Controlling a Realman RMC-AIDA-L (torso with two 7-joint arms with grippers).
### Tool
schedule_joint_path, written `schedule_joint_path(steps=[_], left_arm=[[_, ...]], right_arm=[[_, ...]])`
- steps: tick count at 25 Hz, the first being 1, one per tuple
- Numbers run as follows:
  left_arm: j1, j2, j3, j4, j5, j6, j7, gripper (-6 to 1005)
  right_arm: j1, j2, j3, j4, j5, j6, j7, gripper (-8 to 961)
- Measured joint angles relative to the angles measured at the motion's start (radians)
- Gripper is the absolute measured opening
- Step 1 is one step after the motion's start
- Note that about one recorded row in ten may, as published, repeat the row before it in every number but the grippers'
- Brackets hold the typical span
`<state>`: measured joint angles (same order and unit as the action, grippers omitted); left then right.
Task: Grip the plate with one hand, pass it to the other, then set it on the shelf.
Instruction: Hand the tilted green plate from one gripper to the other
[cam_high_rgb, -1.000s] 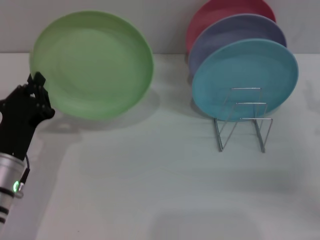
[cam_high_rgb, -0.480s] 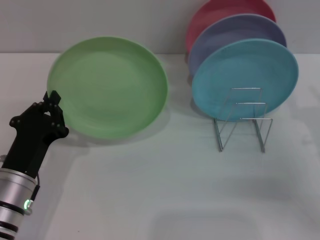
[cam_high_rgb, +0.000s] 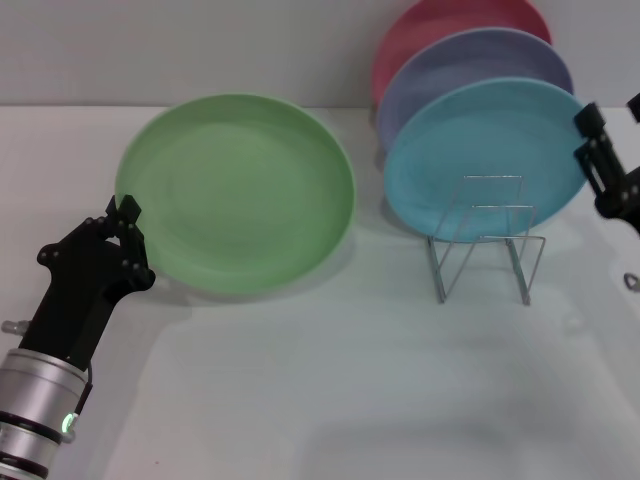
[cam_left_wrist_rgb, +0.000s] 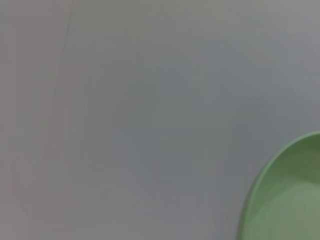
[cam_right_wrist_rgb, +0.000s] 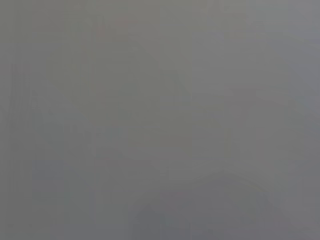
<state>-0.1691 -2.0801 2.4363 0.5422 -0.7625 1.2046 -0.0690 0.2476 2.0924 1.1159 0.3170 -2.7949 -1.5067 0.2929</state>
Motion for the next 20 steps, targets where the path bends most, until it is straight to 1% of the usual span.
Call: schedule_joint_path(steps=[5,7,9,10,11,12,13,15,16,20], left_arm=[[-0.009,0.0,0.006,0.003,-0.009,0.0,0.016,62],[-0.019,0.0,0.007,0.004,-0.017,-0.001,0.021,63],[-0.028,0.0,0.012,0.005,-0.036,-0.007,0.029,64],[-0.032,0.0,0.019,0.008,-0.05,-0.009,0.037,65],[-0.035,0.0,0.028,0.011,-0.065,-0.011,0.046,65],[-0.036,0.0,0.04,0.015,-0.079,-0.012,0.057,66],[-0.037,0.0,0.05,0.019,-0.088,-0.012,0.067,66],[-0.038,0.0,0.072,0.026,-0.106,-0.013,0.097,67],[-0.038,0.0,0.085,0.03,-0.119,-0.013,0.114,68],[-0.032,0.0,0.132,0.054,-0.18,-0.006,0.181,70]], right_arm=[[-0.034,0.0,-0.05,0.042,0.007,0.003,-0.002,624],[-0.042,0.0,-0.099,0.046,0.034,0.006,-0.003,624],[-0.043,0.0,-0.117,0.046,0.044,0.006,-0.003,625],[-0.045,0.0,-0.153,0.049,0.07,0.007,-0.003,625],[-0.045,0.0,-0.153,0.049,0.07,0.007,-0.003,625],[-0.045,0.0,-0.197,0.055,0.097,0.009,-0.003,625],[-0.045,0.0,-0.197,0.055,0.097,0.009,-0.003,625],[-0.046,0.0,-0.254,0.068,0.129,0.027,-0.003,625],[-0.046,0.0,-0.254,0.068,0.129,0.027,-0.003,625],[-0.049,0.0,-0.322,0.109,0.164,0.093,-0.003,625]])
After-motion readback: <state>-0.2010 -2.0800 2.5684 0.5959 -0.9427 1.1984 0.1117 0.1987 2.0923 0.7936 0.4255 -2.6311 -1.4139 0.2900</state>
